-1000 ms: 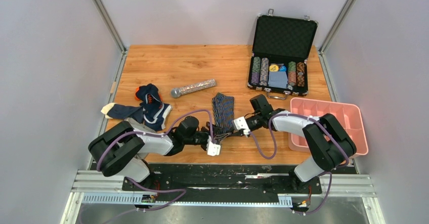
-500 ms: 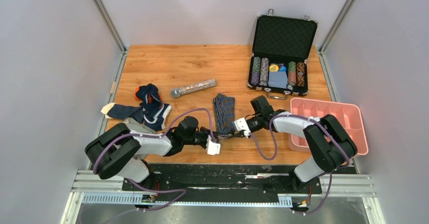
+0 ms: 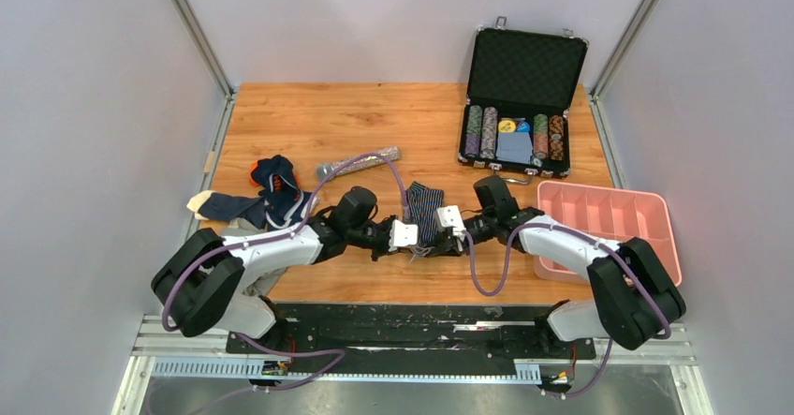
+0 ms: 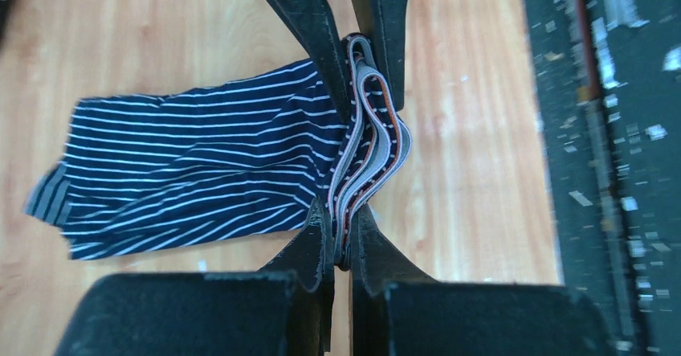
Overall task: Roll the underwear
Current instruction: Roll the underwear to the center of the board.
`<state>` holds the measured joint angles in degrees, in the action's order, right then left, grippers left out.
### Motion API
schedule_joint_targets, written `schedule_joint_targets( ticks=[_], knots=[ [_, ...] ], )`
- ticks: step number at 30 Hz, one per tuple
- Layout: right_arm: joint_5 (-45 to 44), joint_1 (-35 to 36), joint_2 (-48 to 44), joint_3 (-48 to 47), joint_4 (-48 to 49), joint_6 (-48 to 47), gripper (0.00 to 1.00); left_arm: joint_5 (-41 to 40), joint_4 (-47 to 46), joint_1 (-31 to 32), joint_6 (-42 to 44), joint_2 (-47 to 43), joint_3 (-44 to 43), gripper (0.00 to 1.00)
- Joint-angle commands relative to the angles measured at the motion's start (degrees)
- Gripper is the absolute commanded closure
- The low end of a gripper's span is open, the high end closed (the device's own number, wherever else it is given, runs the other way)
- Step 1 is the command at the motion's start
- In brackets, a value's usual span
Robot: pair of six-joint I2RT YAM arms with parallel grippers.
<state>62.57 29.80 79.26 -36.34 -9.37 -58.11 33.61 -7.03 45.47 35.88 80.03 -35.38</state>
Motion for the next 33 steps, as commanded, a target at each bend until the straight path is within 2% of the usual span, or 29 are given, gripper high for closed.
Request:
schedule_joint_targets(
  ticks=[1,7,12,14,19,23,28,33],
  knots=[
    [4.79,-0.23,-2.93,3.04,-0.89,12.57,0.98,7.12,8.39,-2.78,-9.95,1.81,-2.34,1.00],
    [6.30,-0.45,-4.48,5.34,1.08,18.83,0.98,18.09,15.70,-5.97,-6.61,7.08,-5.29,1.00],
    [7.48,-1.11,-4.16,7.58,4.81,23.68,0.95,23.48,23.30,-7.55,-2.79,14.39,-12.36,1.00],
    [7.41,-1.36,-4.20,8.02,6.05,24.35,0.88,25.24,26.53,-7.94,-1.77,17.42,-15.81,1.00],
    [5.03,-1.50,-3.89,6.17,6.17,25.10,0.58,28.35,33.34,-8.03,2.82,21.38,-22.17,1.00],
    [0.41,-2.20,-7.11,2.86,4.54,25.94,0.45,28.92,38.00,-8.03,5.92,22.72,-24.54,1.00],
    [-14.52,-2.15,-14.60,-0.51,0.74,32.79,0.38,29.58,40.49,-7.79,6.64,24.31,-26.84,1.00],
    [-15.14,1.42,-19.12,1.84,-2.64,37.52,0.41,30.05,41.25,-7.01,6.83,25.96,-28.45,1.00]
  ],
)
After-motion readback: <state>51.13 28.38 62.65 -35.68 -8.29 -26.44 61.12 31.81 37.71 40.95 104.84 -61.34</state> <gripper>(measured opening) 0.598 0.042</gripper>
